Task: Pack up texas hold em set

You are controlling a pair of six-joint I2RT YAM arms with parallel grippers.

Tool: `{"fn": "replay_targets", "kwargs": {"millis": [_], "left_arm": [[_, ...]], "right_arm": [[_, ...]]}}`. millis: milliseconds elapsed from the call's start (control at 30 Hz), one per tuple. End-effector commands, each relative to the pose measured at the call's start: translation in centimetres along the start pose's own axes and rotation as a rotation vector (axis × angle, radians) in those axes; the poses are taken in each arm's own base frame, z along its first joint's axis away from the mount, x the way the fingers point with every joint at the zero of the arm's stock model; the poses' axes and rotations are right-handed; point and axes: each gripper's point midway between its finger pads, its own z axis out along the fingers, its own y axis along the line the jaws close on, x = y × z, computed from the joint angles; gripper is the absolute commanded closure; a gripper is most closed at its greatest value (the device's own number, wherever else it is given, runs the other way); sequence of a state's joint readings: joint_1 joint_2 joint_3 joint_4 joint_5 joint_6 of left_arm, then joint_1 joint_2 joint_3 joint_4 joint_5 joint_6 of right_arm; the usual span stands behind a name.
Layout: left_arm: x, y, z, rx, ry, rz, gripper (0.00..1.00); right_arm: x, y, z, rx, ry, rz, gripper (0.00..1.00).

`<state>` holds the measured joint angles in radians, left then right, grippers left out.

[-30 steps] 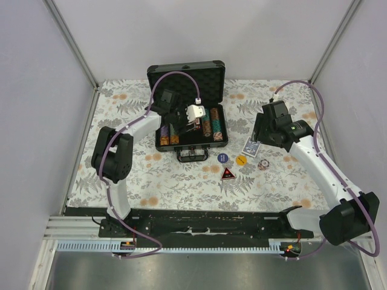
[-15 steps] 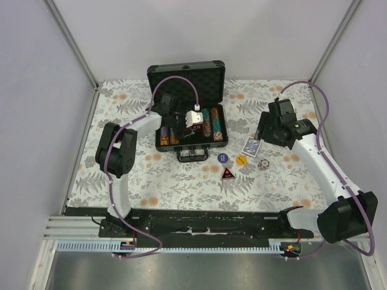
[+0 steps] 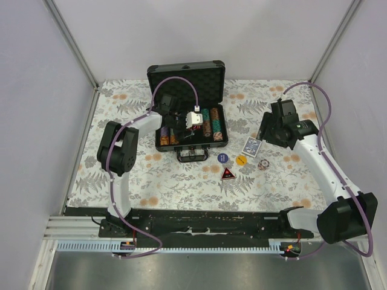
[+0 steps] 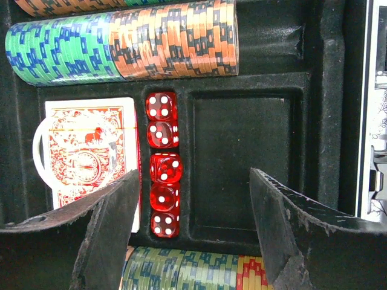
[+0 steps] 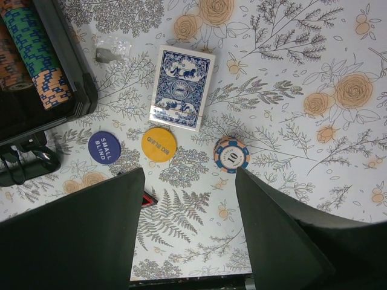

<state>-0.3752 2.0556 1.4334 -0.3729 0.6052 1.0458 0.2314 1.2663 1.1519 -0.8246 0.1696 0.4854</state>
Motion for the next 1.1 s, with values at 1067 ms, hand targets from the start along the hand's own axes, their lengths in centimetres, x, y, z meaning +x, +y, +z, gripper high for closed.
{"fn": "replay_targets", "kwargs": {"millis": [1067], "left_arm": [[-0.9,2.5,0.8,-0.06,0.037,0.132,0.07]], "right_arm": [[0.0,0.1,0.3,-0.026,-0.01,0.006,0.3]]}}
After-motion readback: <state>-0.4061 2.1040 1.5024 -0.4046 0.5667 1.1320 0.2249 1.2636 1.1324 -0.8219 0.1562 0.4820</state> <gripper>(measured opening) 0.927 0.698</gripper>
